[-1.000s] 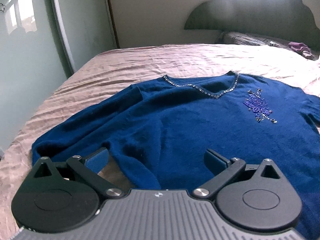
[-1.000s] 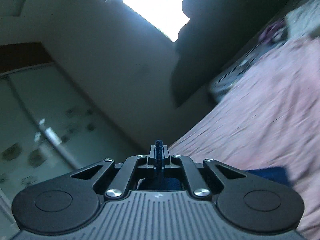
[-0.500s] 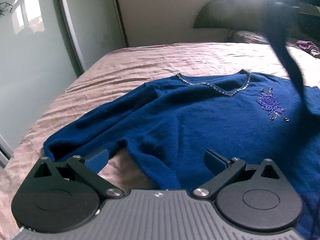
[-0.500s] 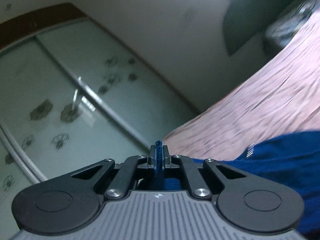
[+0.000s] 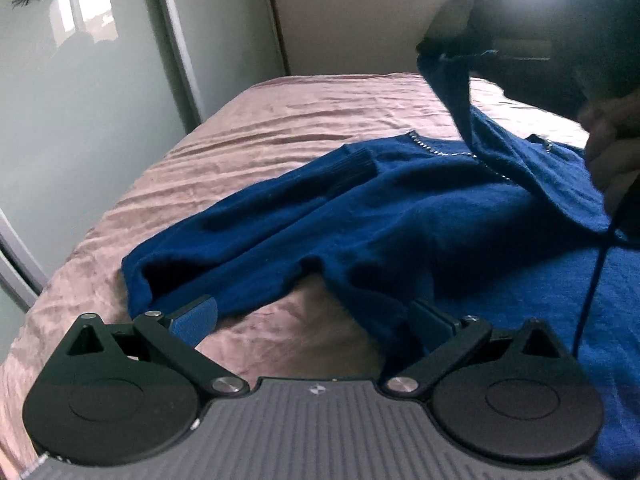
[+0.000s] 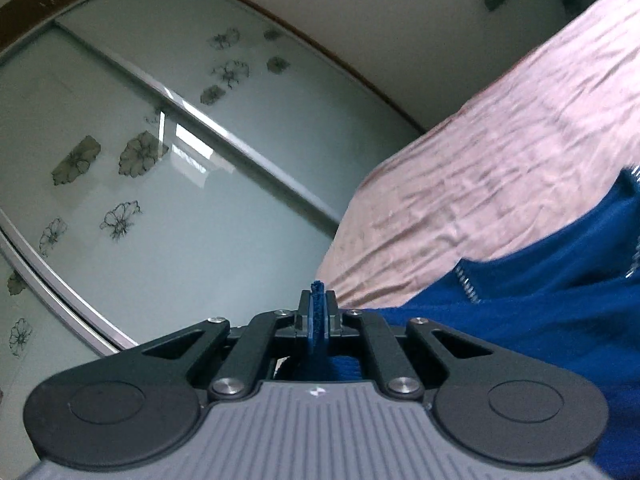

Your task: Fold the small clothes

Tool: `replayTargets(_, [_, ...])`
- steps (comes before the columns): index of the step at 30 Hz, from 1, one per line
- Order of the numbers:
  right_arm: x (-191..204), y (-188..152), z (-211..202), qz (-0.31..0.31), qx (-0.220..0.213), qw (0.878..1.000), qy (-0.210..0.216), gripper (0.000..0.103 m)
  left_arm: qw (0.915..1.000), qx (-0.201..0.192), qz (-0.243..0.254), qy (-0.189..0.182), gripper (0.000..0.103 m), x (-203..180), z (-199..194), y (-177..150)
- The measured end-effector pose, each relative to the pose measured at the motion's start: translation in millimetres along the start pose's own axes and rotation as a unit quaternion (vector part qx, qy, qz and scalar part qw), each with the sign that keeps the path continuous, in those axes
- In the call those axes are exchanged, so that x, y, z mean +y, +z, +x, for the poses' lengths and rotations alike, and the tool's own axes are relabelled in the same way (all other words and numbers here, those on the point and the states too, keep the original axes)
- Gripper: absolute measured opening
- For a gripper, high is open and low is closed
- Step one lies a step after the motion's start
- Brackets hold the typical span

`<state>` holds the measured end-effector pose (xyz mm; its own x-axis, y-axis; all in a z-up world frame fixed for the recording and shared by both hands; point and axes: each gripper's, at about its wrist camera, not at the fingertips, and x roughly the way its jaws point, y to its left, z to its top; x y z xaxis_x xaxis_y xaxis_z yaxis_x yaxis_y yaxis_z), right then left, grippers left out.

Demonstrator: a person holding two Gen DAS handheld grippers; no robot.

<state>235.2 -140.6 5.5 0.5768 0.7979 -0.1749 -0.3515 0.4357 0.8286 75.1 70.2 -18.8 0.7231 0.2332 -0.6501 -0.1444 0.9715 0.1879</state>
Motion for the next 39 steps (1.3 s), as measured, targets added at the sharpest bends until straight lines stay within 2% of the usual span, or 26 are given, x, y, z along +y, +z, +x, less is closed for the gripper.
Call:
replayTargets(5, [-8,-11,28,0.005,0.023,1.000,-0.013,0.005,1.0000,0.006,-0.002,0.001,0.103,5,4,-2])
replayTargets(13, [-25,-28,51,0.026,0.056,0.998,-0.029,0.006,0.9997,0.015,-0.019,0.008,0.102,20,7,-5])
replayTargets(18, [-25,-33,66,0.009,0.075,0.995,-0.067,0.008,0.9989,0.017,-0.036,0.023,0.103,40,5,-6])
replayTargets(20, [-25,-37,73,0.008,0.087,0.993,-0.076,0.012,0.9982,0.017,-0.047,0.033,0.103,51,4,-5])
replayTargets(21, [-25,-39,75,0.007,0.092,0.993,-0.076,0.020,0.9977,0.018,-0.053,0.038,0.103,56,4,-5])
replayTargets(22, [-25,-41,78,0.006,0.097,0.992,-0.076,0.034,0.9971,0.019,-0.058,0.045,0.103,62,5,-5])
replayTargets(23, [-24,-42,79,0.005,0.100,0.992,-0.075,0.044,0.9965,0.020,-0.064,0.050,0.103,66,5,-5])
replayTargets(24, [-22,-44,80,0.000,0.100,0.992,-0.072,0.066,0.9958,0.022,-0.070,0.056,0.103,72,6,-5])
replayTargets(25, [-18,-45,80,-0.008,0.099,0.993,-0.066,0.078,0.9951,0.023,-0.074,0.061,0.103,77,7,-5])
replayTargets(30, [5,-37,66,-0.042,0.059,0.996,-0.049,0.078,0.9916,0.021,-0.090,0.090,0.102,100,12,-2])
replayTargets(32, [9,-28,65,-0.048,0.057,0.996,-0.052,0.078,0.9903,0.015,-0.092,0.102,0.103,107,16,3])
replayTargets(35, [4,-18,78,-0.066,0.081,0.991,-0.090,0.078,0.9888,0.013,-0.083,0.124,0.102,111,25,9])
replayTargets(39, [-7,-17,103,-0.086,0.122,0.983,-0.110,0.077,0.9876,0.019,-0.086,0.130,0.103,117,32,10])
